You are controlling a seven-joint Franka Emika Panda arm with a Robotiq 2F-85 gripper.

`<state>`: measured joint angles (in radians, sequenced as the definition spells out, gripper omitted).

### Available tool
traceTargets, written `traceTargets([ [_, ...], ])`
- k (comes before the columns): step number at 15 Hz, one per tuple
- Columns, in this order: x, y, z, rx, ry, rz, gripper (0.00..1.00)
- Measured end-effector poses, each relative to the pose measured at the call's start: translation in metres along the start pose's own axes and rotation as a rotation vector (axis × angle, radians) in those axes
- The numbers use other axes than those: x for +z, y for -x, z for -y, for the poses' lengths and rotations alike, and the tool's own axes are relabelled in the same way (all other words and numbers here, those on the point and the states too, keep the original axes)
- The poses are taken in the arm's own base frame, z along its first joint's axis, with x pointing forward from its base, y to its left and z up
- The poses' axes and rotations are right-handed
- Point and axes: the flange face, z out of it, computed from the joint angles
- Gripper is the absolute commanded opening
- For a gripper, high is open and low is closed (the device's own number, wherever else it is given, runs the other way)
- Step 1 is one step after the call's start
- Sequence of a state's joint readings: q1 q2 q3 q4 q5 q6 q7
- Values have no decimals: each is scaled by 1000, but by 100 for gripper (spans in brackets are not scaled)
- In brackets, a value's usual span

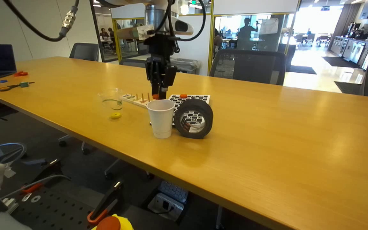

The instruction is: Pick up the orange and yellow objects from the table and put them in the two cups

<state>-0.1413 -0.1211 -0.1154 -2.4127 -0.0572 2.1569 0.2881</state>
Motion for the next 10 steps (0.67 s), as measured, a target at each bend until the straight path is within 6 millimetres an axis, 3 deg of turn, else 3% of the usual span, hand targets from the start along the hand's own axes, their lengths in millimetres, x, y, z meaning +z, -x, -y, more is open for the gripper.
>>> traceTargets([
  [4, 4, -2, -1, 25, -1, -4, 100],
  [7, 4, -8, 4, 20, -7, -33, 100],
  [10, -4, -19, 24, -11, -18, -96, 100],
])
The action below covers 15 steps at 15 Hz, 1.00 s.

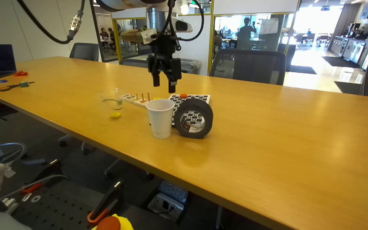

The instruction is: Pick up the orange and yellow objects from the table and put them in the two cups

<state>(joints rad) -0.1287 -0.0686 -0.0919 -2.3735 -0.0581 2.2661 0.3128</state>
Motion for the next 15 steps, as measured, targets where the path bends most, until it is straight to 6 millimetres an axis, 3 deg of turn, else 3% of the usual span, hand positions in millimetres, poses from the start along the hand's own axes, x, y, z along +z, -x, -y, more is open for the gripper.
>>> traceTargets([
  [6, 3, -34, 82, -91, -24, -99, 100],
  [10, 27, -58, 132, -139, -23, -99, 100],
  [15, 60, -85, 175, -176, -12, -91, 100],
])
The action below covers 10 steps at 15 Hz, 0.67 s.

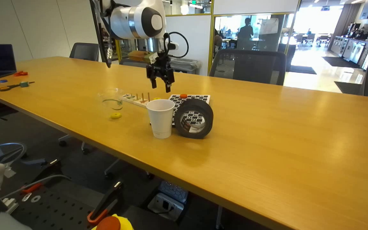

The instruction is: Pick up the orange and yellow objects from the table and put them in the two cups

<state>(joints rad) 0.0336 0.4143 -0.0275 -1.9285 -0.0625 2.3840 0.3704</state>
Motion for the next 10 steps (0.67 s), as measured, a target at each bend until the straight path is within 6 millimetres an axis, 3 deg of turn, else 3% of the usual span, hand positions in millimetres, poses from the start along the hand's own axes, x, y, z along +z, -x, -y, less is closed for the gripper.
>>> traceTargets([
  [4, 21, -14, 22, -27, 1, 3, 100],
  [10, 41, -17, 43, -69, -9, 20, 100],
])
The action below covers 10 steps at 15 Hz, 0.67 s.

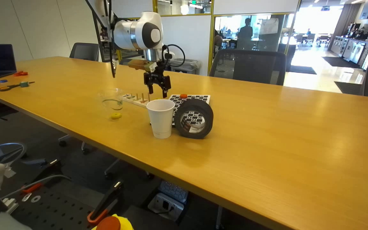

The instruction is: Pick up the orange and yellow objects from the table and put them in the two cups

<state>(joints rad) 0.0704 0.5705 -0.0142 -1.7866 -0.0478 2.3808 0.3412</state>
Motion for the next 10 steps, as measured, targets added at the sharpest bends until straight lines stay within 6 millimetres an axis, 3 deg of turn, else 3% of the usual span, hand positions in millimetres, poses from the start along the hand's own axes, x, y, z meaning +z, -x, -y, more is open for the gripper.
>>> traceTargets([
  [10, 12, 0, 13, -47, -33, 23, 100],
])
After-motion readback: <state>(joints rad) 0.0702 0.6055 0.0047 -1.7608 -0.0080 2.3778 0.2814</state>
